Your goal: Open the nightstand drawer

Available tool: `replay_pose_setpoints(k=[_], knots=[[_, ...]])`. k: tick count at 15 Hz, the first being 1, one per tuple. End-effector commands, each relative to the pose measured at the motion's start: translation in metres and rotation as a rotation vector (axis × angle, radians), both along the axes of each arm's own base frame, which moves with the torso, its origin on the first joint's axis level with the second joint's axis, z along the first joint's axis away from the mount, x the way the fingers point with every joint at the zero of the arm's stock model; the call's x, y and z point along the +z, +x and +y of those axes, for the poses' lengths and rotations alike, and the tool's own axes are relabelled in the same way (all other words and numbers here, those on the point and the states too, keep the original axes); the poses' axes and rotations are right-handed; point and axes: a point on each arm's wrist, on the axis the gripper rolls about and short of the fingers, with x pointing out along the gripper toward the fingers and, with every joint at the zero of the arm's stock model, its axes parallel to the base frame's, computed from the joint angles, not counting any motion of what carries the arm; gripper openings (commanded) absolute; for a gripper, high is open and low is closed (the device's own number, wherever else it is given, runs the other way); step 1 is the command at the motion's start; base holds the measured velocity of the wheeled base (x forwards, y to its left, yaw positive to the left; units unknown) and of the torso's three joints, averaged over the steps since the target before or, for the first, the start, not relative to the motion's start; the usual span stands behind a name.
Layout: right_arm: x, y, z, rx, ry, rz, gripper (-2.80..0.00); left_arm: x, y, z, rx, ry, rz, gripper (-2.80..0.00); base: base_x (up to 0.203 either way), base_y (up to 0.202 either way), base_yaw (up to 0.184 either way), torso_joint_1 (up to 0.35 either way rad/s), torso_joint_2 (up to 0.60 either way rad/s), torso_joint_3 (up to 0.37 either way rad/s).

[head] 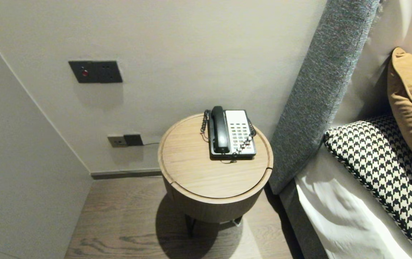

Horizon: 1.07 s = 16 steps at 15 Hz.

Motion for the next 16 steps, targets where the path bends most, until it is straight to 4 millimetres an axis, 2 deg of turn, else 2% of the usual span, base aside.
replay_pose_setpoints(k=[1, 3, 7, 11, 13, 16], knots=[[-0.006, 0.023, 0.002, -0.019, -0.02, 0.09, -2.8, 0.0, 0.0, 0.0, 0.001, -0.001, 0.0, -2.8, 0.0, 0.0, 0.0, 0.0, 0.0, 0.0], [0.001, 0.037, 0.004, -0.029, -0.037, 0.09, -2.8, 0.0, 0.0, 0.0, 0.001, -0.001, -0.001, -2.8, 0.0, 0.0, 0.0, 0.0, 0.0, 0.0], [0.027, 0.061, 0.007, -0.017, -0.044, 0.105, -2.8, 0.0, 0.0, 0.0, 0.001, -0.001, -0.001, -2.8, 0.0, 0.0, 0.0, 0.0, 0.0, 0.0], [0.066, 0.078, 0.01, 0.005, -0.026, 0.162, -2.8, 0.0, 0.0, 0.0, 0.001, -0.001, 0.0, -2.8, 0.0, 0.0, 0.0, 0.0, 0.0, 0.0], [0.083, 0.089, 0.011, 0.02, -0.007, 0.21, -2.8, 0.0, 0.0, 0.0, 0.001, -0.001, -0.001, -2.8, 0.0, 0.0, 0.0, 0.0, 0.0, 0.0], [0.098, 0.109, 0.014, 0.055, 0.009, 0.346, -2.8, 0.0, 0.0, 0.0, 0.001, -0.001, -0.001, -2.8, 0.0, 0.0, 0.0, 0.0, 0.0, 0.0]])
